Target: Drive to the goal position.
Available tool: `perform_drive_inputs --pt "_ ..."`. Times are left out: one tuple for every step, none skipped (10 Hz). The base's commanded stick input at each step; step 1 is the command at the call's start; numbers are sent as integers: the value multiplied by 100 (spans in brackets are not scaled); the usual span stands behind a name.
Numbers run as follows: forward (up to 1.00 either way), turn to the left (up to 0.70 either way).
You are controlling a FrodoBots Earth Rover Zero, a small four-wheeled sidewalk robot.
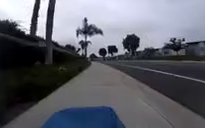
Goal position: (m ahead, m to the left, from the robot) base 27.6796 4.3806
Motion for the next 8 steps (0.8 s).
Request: perform_drive_inputs --pt "100 0" --pt "100 0" --pt "100 0" --pt "100 0" --pt "100 0" --pt "100 0" --pt "100 0" --pt "100 0"
